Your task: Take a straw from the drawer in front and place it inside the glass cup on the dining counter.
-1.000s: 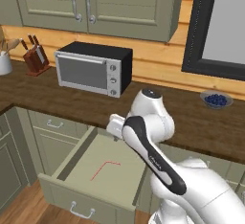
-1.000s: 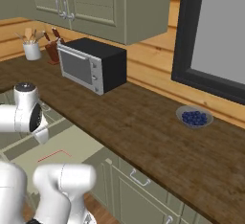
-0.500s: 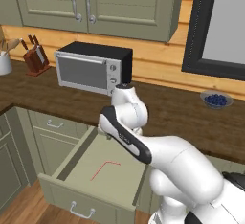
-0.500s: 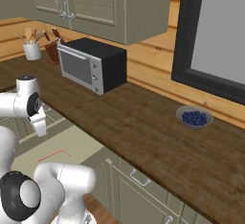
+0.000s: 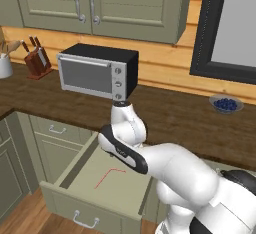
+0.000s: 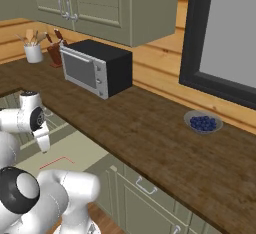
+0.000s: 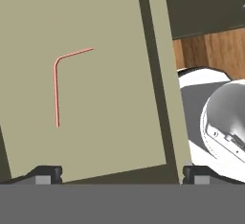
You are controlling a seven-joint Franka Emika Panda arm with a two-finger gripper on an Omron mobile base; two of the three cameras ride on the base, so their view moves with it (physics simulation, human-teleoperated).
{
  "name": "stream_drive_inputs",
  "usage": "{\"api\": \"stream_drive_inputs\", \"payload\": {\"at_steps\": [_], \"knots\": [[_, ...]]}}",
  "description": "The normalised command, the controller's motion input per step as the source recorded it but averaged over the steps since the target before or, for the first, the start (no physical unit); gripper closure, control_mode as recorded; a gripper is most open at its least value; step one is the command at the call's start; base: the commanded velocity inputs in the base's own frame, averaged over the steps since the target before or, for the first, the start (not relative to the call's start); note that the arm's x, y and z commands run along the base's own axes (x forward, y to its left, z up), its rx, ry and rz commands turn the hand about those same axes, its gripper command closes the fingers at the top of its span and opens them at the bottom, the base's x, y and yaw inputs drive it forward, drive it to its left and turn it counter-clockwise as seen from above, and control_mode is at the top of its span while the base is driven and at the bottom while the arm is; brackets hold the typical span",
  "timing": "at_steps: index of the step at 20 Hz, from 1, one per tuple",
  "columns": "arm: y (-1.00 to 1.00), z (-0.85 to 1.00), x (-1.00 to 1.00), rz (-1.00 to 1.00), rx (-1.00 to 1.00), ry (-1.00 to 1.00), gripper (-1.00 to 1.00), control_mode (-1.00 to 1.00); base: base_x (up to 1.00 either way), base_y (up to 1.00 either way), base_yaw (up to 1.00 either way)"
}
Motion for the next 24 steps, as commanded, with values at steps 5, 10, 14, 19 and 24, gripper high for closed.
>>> {"api": "stream_drive_inputs", "payload": {"at_steps": [5,10,14,19,24], "knots": [[0.00,-0.43,0.14,0.00,0.00,0.00,-1.00,-1.00,0.00,0.00,0.00],[0.00,-0.37,0.26,0.00,0.00,0.00,-1.00,-1.00,0.00,0.00,0.00],[0.00,-0.31,0.27,0.00,0.00,0.00,-1.00,-1.00,0.00,0.00,0.00],[0.00,-0.17,0.35,0.00,0.00,0.00,-1.00,-1.00,0.00,0.00,0.00],[0.00,-0.21,0.26,0.00,0.00,0.00,-1.00,-1.00,0.00,0.00,0.00]]}}
